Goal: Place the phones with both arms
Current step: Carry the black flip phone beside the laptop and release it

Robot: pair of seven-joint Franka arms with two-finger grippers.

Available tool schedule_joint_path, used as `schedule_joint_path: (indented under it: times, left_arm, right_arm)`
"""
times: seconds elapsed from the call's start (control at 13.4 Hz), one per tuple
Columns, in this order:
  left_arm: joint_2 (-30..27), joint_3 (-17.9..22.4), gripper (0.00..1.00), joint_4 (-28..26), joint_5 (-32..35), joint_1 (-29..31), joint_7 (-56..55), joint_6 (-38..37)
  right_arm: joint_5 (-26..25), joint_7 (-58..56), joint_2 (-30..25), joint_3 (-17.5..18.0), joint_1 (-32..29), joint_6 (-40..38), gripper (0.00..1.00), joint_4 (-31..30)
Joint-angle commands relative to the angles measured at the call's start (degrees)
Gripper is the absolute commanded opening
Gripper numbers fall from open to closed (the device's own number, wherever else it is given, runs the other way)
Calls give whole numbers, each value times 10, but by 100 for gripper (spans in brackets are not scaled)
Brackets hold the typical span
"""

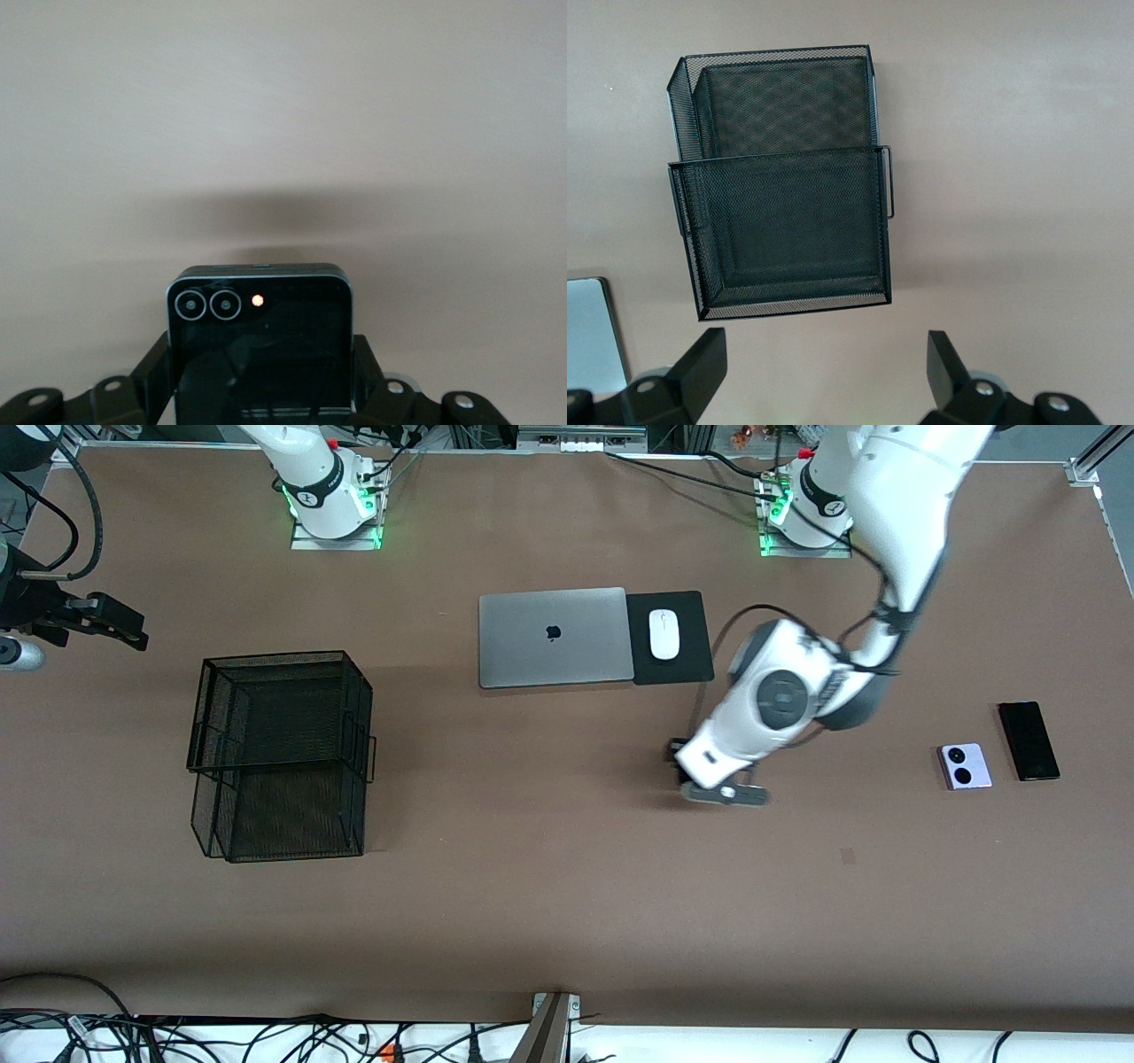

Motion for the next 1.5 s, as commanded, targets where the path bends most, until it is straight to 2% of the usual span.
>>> schedule_joint_path:
  times: [0.0, 0.15, 0.3, 0.45, 0.52, 0.6, 0.9, 1.05, 1.27, 1.42]
  left_arm:
    - [67, 8, 28, 77, 2, -66, -77, -6]
    - [110, 11, 28, 131, 0, -91, -110, 5]
    - [140, 12, 31, 160, 2, -122, -147, 6]
    - [154, 14, 66, 164, 4, -134, -161, 25]
    - [155, 14, 76, 162, 5, -135, -162, 50]
    - [159, 14, 98, 161, 6, -135, -162, 68]
    - [151, 14, 100, 158, 7, -128, -158, 70]
    - [116, 15, 100, 155, 7, -117, -158, 38]
    - [37, 18, 100, 156, 9, -78, -149, -153]
    - [8, 19, 100, 160, 49, -43, -93, -269]
  right_arm:
    - [11, 6, -1, -1, 1, -4, 100, 5]
    - [11, 6, -1, -1, 1, -5, 100, 5]
    - [11, 6, -1, -1, 1, -6, 100, 6]
    - [11, 6, -1, -1, 1, -6, 100, 6]
    - [11, 6, -1, -1, 1, -5, 100, 6]
    - [11, 6, -1, -1, 1, -5, 100, 6]
    - [17, 7, -1, -1, 1, -4, 100, 6]
    - [20, 6, -1, -1, 1, -1, 100, 6]
    - [23, 6, 1, 0, 3, 0, 100, 6]
    - [20, 6, 9, 0, 29, 4, 100, 6]
